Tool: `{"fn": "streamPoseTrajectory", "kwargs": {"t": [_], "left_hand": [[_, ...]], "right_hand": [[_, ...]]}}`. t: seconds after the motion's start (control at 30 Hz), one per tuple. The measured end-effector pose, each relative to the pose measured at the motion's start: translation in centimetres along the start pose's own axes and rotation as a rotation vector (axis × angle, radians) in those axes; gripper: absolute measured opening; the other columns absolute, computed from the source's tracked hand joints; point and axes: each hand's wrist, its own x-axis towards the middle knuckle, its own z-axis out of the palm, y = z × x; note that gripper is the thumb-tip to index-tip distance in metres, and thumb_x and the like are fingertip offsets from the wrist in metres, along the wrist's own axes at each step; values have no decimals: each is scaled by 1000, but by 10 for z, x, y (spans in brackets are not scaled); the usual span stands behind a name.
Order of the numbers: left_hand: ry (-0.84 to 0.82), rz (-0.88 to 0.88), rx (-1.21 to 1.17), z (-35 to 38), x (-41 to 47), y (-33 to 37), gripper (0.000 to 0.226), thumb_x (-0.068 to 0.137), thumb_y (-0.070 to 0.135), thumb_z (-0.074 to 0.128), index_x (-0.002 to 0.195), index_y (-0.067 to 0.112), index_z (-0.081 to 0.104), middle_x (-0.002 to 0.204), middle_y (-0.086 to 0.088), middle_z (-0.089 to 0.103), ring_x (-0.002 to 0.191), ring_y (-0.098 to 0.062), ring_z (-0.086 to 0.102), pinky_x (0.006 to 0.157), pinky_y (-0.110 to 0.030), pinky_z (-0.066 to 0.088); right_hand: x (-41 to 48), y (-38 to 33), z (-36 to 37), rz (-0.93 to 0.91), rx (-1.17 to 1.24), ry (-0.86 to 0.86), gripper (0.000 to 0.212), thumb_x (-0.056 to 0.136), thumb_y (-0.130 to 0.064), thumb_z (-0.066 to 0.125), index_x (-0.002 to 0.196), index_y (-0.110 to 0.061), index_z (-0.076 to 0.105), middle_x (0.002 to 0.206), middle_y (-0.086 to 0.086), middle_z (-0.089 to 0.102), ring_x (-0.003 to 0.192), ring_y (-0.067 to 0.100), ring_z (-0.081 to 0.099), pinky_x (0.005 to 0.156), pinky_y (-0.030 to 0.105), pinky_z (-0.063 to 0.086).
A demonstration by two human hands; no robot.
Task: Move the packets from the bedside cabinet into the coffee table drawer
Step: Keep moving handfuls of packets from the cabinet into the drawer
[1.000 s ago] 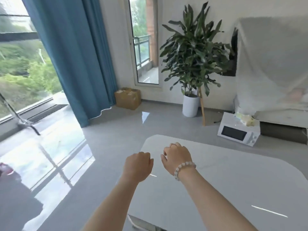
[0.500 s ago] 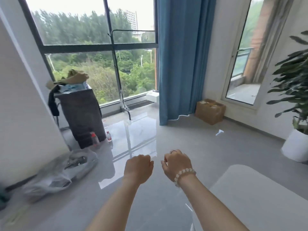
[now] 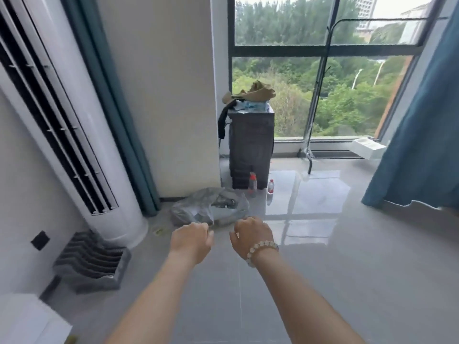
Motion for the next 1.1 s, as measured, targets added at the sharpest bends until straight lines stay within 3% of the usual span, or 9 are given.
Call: {"fn": "streamPoseTrajectory", "kwargs": {"t": [0.13, 0.33, 0.7, 0.9, 1.1], "left_hand": [[2, -142, 18, 5, 3, -31, 36, 99, 36, 33, 106, 14, 61, 112, -7, 65, 107, -27, 60, 82, -32, 44], [-12, -183, 51, 7, 31, -32, 35, 99, 35, 33, 104, 12, 59, 111, -7, 64, 106, -27, 59, 82, -33, 44], [107, -417, 110, -17, 50, -89, 33, 99, 34, 34, 105, 13, 58, 109, -4, 60, 105, -23, 55, 78, -33, 46], [90, -694, 131, -29, -3, -158, 32, 99, 36, 34, 98, 13, 58, 105, -3, 61, 100, -23, 57, 73, -34, 45], [60, -1001, 141, -29, -68, -213, 33, 99, 34, 33, 105, 15, 60, 108, -1, 61, 105, -22, 55, 78, -34, 45]], "right_hand": [[22, -25, 11, -161, -20, -55, 37, 97, -35, 39, 112, -12, 63, 116, 7, 61, 115, 22, 50, 92, 33, 43], [71, -27, 15, -289, -61, -89, 37, 98, -33, 38, 111, -11, 64, 114, 8, 61, 112, 23, 51, 89, 34, 44], [159, -97, 11, -560, 7, -70, 36, 98, -28, 36, 113, -9, 62, 118, 7, 58, 116, 23, 47, 88, 33, 42], [151, -195, 29, -833, 85, -141, 36, 99, -32, 37, 112, -9, 62, 117, 8, 59, 113, 23, 51, 87, 33, 44], [129, -280, 55, -1098, 92, -220, 36, 98, -29, 34, 111, -9, 61, 117, 8, 58, 114, 23, 48, 88, 33, 41]]}}
